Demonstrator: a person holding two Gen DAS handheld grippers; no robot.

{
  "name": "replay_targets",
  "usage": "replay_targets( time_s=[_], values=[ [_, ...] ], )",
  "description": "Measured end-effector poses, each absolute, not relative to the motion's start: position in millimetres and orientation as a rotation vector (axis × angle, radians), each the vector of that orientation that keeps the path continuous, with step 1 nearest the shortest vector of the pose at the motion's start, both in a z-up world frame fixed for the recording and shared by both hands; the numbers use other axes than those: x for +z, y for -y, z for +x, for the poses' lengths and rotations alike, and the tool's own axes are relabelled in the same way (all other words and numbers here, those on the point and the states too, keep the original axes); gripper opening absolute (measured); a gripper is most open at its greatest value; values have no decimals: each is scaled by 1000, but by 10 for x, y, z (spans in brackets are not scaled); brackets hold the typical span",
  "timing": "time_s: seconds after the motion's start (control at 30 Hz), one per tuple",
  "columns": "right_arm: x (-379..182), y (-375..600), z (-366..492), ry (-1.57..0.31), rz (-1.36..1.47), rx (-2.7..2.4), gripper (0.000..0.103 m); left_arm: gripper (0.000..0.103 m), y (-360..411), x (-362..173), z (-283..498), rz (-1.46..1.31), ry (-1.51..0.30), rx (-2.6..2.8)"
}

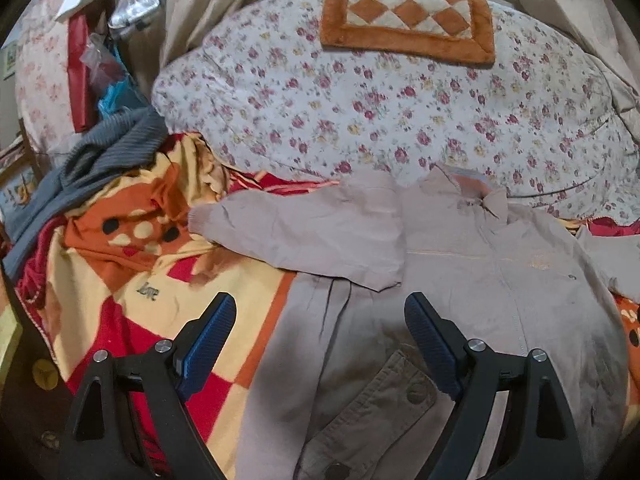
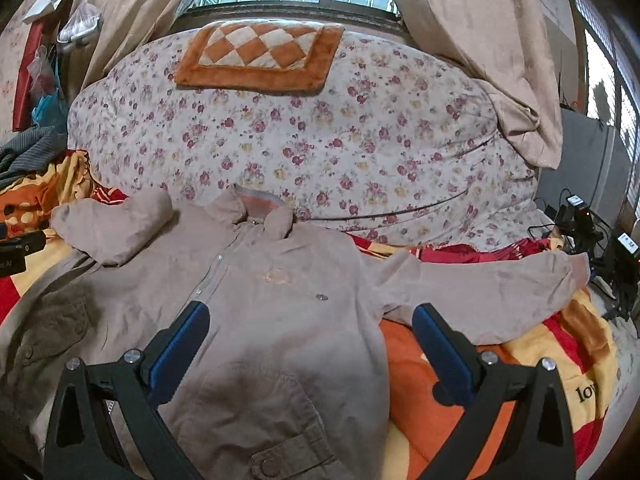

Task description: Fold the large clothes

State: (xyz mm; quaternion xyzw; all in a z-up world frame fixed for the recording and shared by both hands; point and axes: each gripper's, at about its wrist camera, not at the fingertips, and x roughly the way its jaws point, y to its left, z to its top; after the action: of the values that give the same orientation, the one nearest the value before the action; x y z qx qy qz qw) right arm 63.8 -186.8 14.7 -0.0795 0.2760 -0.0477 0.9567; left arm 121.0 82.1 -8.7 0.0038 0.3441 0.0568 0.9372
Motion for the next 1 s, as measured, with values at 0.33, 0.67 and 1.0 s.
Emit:
replay_targets(
  time_s=[0.33, 0.67, 1.0],
  values=[
    [395, 1885, 1071, -512, -313, -35, 103, 78, -917, -130, 1483, -10, -698, 111],
    [7, 1899, 1198, -629, -300, -85, 103, 76, -980, -349, 1582, -26, -724, 151],
    [-34, 1930, 1153, -637, -306, -97, 103, 76, -890, -483, 1591, 8, -789, 133]
  ],
)
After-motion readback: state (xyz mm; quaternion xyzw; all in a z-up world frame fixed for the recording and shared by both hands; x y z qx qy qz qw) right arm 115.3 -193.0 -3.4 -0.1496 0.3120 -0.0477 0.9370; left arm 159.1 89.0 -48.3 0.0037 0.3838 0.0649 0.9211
